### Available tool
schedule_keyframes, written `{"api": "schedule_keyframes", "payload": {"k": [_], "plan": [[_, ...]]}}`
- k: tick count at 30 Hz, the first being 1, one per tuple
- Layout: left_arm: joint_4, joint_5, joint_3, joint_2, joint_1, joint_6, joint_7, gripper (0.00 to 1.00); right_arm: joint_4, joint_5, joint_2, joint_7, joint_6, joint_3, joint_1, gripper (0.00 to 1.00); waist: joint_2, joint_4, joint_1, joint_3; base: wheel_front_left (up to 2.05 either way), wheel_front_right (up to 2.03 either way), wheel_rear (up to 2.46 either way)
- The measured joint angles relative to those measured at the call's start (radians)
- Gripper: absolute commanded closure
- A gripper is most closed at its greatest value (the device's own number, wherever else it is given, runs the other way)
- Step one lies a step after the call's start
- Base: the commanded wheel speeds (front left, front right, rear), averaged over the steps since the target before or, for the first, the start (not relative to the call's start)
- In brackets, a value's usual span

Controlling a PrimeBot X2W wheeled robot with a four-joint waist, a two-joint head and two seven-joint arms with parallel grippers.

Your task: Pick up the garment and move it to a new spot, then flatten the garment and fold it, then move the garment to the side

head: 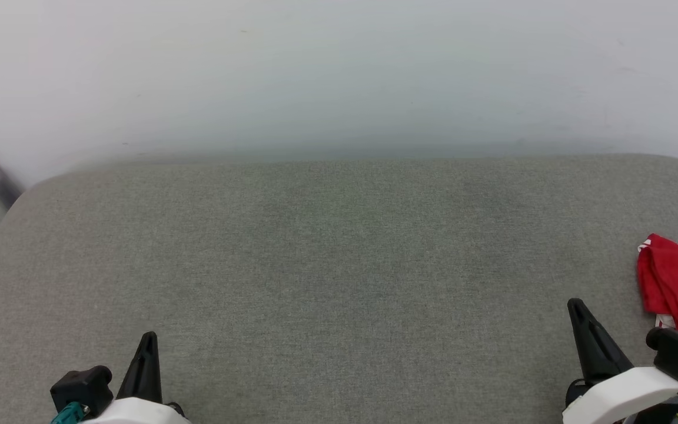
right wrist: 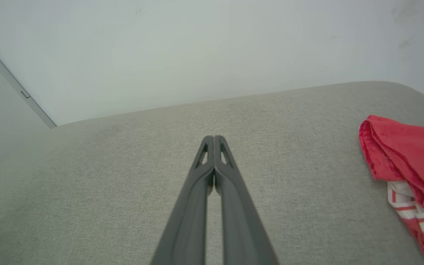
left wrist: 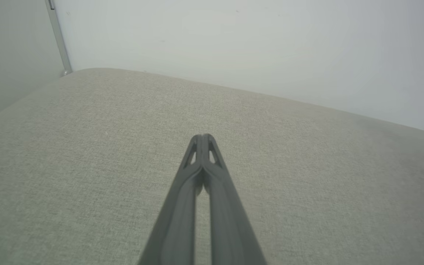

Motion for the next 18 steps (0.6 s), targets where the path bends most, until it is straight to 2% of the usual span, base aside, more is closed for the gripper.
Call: {"api": "schedule_keyframes", "payload": {"k": [18], "plan": [[0.016,-0.254,0.069,-0.057,-0.038,-0.060,0.079,1.00,0.060,0.313,0.008,0.014,0.000,-0.020,-0.041,1.00,0.0000,0.000,0.0000,0.006,0.00,0.00,0.00]]}}
